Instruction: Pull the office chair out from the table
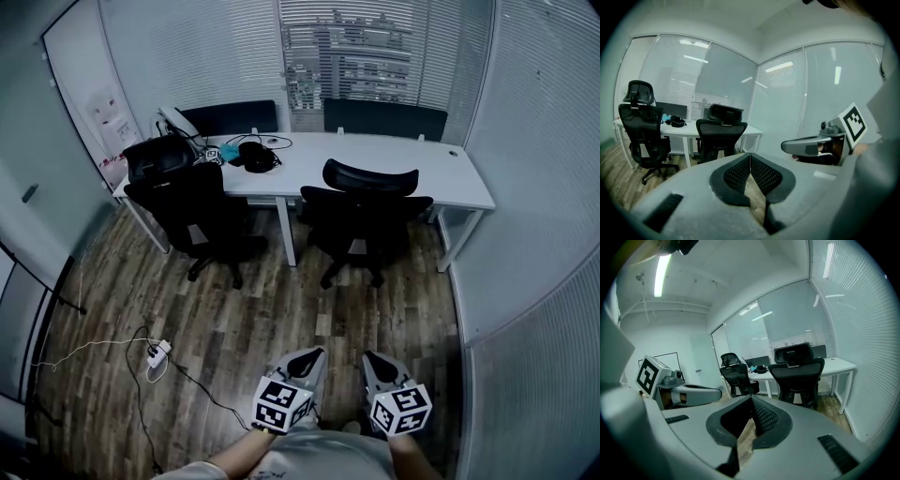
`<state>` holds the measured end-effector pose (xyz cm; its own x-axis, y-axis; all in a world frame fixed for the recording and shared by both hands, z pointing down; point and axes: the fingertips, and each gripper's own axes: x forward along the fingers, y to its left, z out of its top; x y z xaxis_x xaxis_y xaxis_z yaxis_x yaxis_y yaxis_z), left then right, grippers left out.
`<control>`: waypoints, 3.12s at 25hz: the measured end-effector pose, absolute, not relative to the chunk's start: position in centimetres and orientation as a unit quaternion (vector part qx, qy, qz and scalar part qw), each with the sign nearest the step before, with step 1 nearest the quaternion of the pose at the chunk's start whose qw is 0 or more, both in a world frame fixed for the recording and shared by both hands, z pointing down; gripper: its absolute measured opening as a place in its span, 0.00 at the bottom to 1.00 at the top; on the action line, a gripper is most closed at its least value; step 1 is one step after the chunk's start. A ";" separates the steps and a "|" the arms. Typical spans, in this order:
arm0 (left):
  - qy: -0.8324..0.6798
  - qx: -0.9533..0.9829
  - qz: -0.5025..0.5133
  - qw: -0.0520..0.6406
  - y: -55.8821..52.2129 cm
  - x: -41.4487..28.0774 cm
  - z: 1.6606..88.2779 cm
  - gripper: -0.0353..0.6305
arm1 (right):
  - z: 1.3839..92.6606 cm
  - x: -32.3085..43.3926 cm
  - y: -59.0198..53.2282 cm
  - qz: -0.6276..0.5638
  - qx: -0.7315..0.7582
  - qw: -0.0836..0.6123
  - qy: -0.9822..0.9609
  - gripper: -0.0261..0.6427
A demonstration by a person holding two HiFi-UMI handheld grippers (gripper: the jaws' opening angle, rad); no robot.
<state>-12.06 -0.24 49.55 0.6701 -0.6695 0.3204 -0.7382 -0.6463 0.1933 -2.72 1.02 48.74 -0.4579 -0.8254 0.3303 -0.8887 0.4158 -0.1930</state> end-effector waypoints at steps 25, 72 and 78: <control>-0.380 0.905 0.109 0.156 -4.8 -16.2 50.9 0.07 | 50.6 -6.7 -3.3 0.184 0.530 0.087 -0.823 0.05; -0.408 0.896 0.097 0.146 -33.8 -2.4 49.3 0.07 | 48.4 8.8 -34.8 0.150 0.521 0.063 -0.838 0.05; -0.411 0.895 0.098 0.140 -35.0 -2.7 49.3 0.07 | 48.9 9.4 -35.3 0.157 0.527 0.066 -0.833 0.05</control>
